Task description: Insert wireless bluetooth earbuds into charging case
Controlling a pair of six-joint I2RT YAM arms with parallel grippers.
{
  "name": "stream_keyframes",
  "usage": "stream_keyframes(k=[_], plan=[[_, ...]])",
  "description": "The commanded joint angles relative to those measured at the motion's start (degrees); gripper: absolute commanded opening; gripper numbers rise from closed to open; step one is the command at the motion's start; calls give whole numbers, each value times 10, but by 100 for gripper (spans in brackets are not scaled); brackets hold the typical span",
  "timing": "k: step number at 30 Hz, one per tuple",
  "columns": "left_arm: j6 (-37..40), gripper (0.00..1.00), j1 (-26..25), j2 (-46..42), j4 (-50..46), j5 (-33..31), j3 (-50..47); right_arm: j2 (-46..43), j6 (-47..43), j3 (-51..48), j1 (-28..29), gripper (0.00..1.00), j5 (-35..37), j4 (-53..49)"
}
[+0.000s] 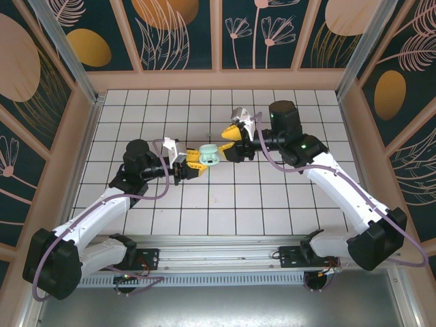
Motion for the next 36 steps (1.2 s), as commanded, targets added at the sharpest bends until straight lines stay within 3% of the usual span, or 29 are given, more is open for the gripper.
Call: stream_keyframes(k=[1, 5, 11, 15, 22, 27, 36], plan=[[-10, 4, -2, -3, 13, -5, -3, -17, -4, -10, -8, 58, 0, 10], [-13, 4, -2, -6, 11, -16, -6, -24, 44, -17, -8, 58, 45, 44], [-15, 4, -1, -12, 10, -23, -9, 27, 165, 16, -69, 57, 152, 49], [-16, 4, -1, -12, 9, -25, -9, 115, 215, 80, -81, 56, 199, 3], [-14, 4, -2, -18, 1, -30, -11, 316, 264, 237, -78, 49, 215, -82], [-7, 5, -2, -32, -14, -39, -12, 445, 390, 329, -68, 38, 221, -106], [-5, 5, -1, -46, -14, -52, -23, 602, 547, 438, -15, 37, 301, -103]])
